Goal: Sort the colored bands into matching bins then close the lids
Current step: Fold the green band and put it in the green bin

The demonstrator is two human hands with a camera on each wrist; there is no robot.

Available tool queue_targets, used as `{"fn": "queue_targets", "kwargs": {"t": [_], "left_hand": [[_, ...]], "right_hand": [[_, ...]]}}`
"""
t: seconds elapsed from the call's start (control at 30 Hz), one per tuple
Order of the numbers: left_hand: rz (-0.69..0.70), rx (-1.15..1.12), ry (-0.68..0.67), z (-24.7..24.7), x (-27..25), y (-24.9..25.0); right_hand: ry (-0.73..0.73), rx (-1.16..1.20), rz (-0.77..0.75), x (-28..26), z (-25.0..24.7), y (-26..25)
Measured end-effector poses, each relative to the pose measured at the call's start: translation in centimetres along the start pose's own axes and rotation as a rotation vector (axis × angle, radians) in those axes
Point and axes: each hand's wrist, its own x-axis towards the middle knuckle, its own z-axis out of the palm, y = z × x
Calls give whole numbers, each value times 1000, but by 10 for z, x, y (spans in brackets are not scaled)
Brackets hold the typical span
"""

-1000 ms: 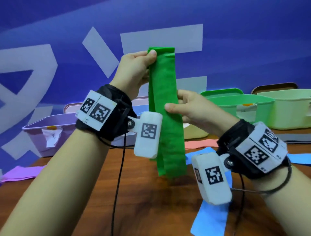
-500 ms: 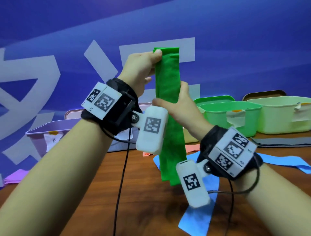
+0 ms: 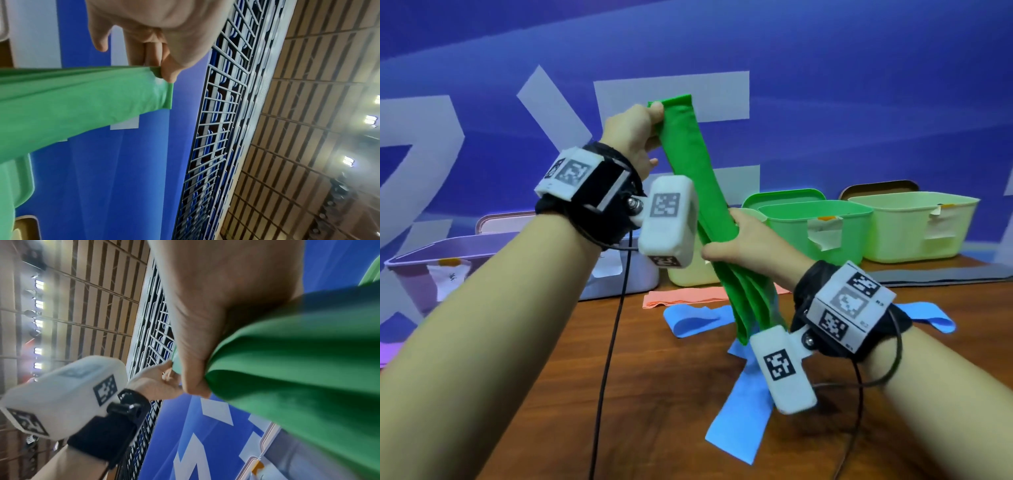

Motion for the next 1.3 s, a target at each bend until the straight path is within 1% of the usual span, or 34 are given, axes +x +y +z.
{"fn": "queue_targets", "kwargs": {"t": [0.07, 0.13, 0.27, 0.37, 0.47, 0.5, 0.63, 0.7, 0.73, 0.77, 0.83, 0.9, 0.93, 1.0, 1.1, 1.17, 1.27, 1.3], "left_hand": [[-33, -28, 52, -2, 7, -9], [-50, -51, 97, -4, 11, -16], [-82, -40, 121, -9, 19, -18], [-82, -29, 129, -10, 22, -20], [-53, -100, 177, -21, 29, -18], [-61, -99, 190, -26, 32, -17], [-108, -67, 131, -43, 32, -28], [-144, -14, 125, -48, 31, -39], [-149, 25, 143, -51, 32, -44], [-157, 12, 169, -55, 36, -49], [-166, 8, 245, -62, 39, -60], [-185, 30, 268, -62, 43, -73], [-197, 50, 247, -60, 42, -78], [-179, 168, 172, -53, 37, -90], [-195, 270, 80, -45, 29, -101], [-267, 267, 14, -39, 27, -106], [-408, 269, -132, -25, 15, -116], [-432, 275, -167, -21, 12, -120]], "right_hand": [[-50, -4, 4, -3, -4, 3], [-43, 18, 1, -6, -6, 10], [-43, 9, 28, -12, -8, 23], [-129, 45, 14, -13, -8, 28], [-245, 6, 63, -16, -9, 35], [-249, 12, 70, -16, -9, 38], [-195, 61, 95, -15, -18, 42], [-174, 95, 120, -17, -22, 39], [-150, 104, 128, -16, -25, 40], [-114, 111, 152, -15, -29, 40], [-25, 146, 233, -12, -37, 43], [22, 191, 303, -11, -48, 46], [22, 207, 313, -11, -53, 48], [27, 192, 318, -14, -64, 52], [76, 179, 371, -20, -82, 62], [139, 179, 445, -21, -95, 71], [239, 122, 547, -21, -115, 88], [258, 97, 577, -21, -120, 92]]}}
